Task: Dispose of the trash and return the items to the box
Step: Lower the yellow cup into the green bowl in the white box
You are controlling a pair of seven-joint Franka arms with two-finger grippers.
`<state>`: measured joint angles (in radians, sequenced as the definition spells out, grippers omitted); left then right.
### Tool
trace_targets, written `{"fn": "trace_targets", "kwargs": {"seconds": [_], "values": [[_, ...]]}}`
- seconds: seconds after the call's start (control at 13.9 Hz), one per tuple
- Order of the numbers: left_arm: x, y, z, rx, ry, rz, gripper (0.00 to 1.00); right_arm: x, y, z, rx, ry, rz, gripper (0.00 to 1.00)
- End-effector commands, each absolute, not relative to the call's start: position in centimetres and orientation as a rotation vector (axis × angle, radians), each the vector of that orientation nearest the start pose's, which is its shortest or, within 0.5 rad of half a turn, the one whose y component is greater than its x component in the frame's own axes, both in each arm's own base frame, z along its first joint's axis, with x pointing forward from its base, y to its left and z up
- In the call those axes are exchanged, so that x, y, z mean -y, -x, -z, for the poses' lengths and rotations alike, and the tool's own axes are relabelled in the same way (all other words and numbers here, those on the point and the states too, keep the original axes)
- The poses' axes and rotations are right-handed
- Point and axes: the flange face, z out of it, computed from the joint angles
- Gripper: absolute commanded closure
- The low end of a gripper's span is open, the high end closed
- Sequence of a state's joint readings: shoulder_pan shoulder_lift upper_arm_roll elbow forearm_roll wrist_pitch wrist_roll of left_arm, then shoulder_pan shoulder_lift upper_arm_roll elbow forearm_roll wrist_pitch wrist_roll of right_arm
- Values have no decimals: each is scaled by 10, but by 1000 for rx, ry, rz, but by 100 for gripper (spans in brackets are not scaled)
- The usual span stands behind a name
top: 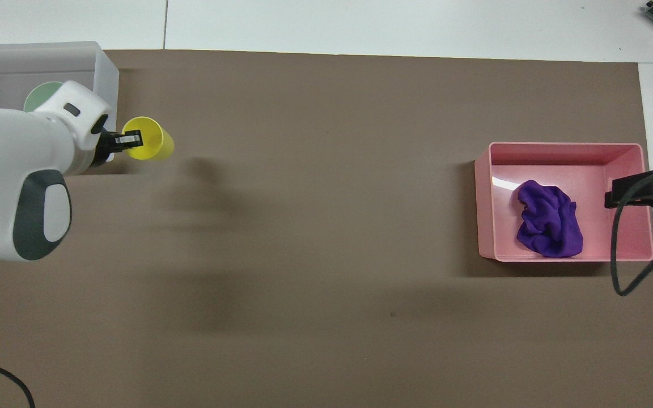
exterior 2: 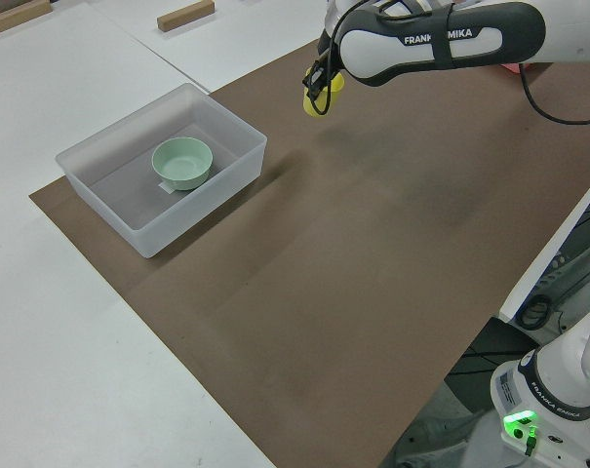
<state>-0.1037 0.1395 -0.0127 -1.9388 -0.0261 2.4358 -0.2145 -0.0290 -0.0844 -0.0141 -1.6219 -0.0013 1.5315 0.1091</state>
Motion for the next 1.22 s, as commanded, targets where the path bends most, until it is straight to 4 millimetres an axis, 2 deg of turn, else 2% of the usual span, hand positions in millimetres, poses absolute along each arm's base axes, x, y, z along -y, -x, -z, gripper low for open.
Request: {"fn": "trace_targets", "kwargs": {"seconds": [0.0,0.14,0.29,0.5,0.65,0.93,1.15], "values": [[26,-658,-456,236,3149,565,100,23,-515,-643,-180,3129,2,0],[-11,-687,-466,287,3138,525,100,21,-515,-644,-164,3141,2,0],[-52,-709,-467,308,3125,485,100,20,-514,-644,-162,3141,2,0],[-91,-726,-440,366,3109,472,100,20,-514,-644,-162,3141,2,0],[-124,-739,-427,417,3092,486,100,20,-514,-644,-162,3141,0,0],[-142,-741,-399,458,3089,472,100,20,-513,-644,-162,3141,-2,0],[-145,-729,-373,476,3094,462,100,20,-513,-643,-162,3141,-5,0]]}}
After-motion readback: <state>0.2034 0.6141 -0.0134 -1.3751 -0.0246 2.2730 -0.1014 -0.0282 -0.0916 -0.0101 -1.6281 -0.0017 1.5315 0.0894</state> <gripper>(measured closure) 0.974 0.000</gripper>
